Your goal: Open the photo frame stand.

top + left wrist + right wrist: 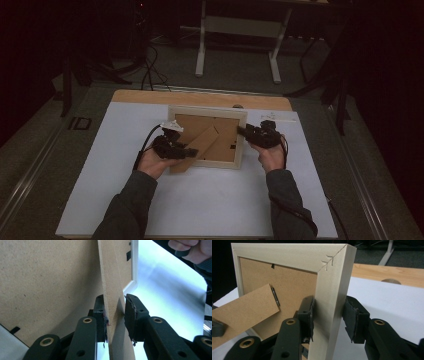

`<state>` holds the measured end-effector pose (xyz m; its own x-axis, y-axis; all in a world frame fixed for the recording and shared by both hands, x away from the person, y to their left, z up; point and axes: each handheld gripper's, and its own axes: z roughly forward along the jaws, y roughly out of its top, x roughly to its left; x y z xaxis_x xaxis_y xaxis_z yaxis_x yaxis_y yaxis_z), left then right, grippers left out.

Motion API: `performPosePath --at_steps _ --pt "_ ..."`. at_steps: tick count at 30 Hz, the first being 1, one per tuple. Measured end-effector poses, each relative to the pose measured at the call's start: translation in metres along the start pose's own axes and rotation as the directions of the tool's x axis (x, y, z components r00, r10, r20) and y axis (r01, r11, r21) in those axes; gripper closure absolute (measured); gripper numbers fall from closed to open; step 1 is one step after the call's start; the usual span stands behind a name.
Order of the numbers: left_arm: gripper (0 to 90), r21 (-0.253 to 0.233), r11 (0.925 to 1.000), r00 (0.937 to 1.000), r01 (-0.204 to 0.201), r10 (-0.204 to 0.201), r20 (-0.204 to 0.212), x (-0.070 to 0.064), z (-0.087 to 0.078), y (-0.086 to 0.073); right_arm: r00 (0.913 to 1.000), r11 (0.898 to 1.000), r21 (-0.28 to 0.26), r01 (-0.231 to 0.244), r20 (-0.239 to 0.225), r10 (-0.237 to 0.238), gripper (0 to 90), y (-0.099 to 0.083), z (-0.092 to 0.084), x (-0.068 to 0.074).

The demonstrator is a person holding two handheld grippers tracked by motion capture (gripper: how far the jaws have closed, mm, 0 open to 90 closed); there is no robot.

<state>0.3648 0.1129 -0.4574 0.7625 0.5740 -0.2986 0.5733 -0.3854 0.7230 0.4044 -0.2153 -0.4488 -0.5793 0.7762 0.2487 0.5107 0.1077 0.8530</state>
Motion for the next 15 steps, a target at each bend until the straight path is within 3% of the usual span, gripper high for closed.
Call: performPosePath --at_steps 15 --pt "75.1 -0.027 0.9996 0.9952 -0.002 0.000 -0.098 0.0015 0.0035 0.0034 0.9994 0.999 -0.038 0.031 -0.012 -0.031 62.3 0.0056 -0.0088 0.0017"
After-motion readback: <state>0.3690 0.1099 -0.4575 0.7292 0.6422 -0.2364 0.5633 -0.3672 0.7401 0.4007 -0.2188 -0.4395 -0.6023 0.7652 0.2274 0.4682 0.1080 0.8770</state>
